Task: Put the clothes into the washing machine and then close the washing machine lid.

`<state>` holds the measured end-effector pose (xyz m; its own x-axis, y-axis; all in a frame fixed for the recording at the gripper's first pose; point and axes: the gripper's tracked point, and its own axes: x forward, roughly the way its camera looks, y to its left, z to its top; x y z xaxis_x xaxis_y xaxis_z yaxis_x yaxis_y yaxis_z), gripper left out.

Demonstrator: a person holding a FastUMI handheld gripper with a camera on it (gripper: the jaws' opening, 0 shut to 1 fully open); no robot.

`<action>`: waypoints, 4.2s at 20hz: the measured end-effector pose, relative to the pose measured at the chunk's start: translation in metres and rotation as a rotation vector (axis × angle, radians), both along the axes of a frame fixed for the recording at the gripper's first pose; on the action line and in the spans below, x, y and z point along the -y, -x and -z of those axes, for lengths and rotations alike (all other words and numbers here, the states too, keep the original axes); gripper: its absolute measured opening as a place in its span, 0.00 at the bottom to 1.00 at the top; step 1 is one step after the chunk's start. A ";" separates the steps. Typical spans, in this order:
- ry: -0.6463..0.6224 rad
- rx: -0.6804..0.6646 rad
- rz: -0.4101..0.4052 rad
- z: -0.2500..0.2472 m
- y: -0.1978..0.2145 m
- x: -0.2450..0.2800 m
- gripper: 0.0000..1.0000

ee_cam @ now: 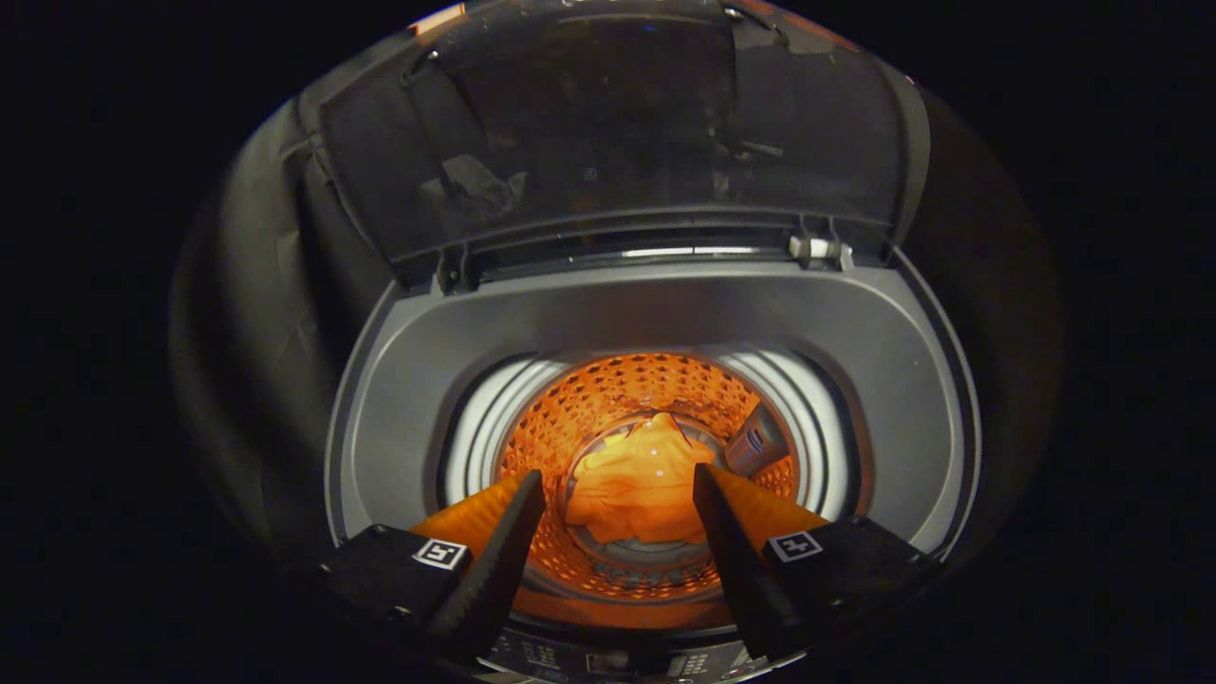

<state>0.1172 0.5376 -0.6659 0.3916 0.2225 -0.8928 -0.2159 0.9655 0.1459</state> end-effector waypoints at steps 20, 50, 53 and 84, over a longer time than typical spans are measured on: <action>-0.237 0.641 0.118 -0.317 -0.059 0.013 0.98; -0.033 0.506 0.003 -0.206 -0.275 -0.019 0.99; -0.067 0.575 -0.034 -0.213 -0.280 -0.022 0.99; -0.088 0.610 -0.037 -0.227 -0.190 -0.004 0.98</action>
<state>0.3073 0.5418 -0.4388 0.8169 0.3080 -0.4878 -0.3185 0.9458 0.0638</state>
